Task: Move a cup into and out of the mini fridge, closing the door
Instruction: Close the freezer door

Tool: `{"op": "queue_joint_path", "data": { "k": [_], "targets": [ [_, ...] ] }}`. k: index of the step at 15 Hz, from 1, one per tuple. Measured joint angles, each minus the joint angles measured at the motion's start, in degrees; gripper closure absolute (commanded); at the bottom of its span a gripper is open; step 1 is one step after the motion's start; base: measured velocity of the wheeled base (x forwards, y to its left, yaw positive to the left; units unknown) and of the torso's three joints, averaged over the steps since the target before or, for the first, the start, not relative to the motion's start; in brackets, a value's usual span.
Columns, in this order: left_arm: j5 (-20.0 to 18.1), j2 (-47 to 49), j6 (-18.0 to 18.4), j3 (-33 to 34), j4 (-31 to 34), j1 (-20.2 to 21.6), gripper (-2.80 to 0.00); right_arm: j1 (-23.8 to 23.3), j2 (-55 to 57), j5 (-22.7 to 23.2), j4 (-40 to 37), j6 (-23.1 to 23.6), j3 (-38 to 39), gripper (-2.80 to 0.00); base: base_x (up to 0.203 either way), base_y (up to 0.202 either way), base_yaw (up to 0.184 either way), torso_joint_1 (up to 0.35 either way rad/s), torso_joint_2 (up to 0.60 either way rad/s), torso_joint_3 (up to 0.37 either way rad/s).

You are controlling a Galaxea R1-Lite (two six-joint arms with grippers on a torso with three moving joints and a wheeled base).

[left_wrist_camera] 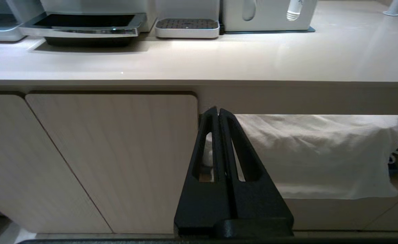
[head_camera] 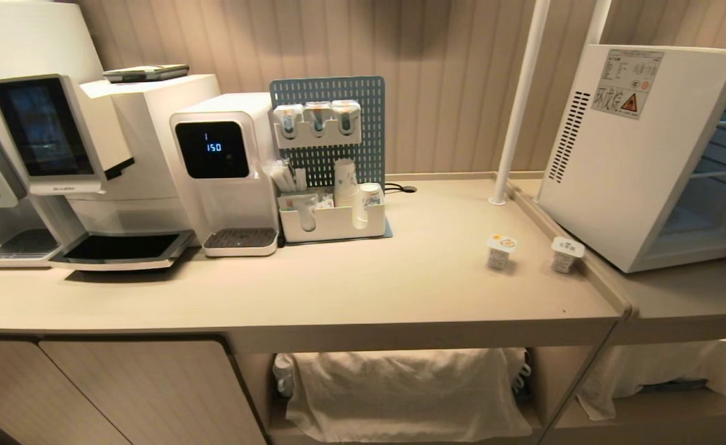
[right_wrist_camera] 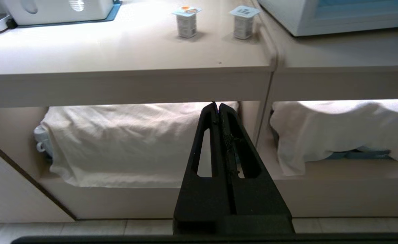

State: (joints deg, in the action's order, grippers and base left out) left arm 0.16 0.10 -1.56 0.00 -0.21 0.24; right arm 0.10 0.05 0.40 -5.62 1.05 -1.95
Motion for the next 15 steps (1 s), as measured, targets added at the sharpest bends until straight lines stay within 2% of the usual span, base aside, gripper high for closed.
{"op": "queue_joint_path", "data": {
  "k": [15],
  "targets": [
    [0.01,0.00,0.00,0.00,-0.01,-0.01,0.00,-0.02,0.02,0.01,-0.07,-0.04,0.02,0.00,0.000,-0.194,-0.001,0.003,0.00,0.002]
  ]
}}
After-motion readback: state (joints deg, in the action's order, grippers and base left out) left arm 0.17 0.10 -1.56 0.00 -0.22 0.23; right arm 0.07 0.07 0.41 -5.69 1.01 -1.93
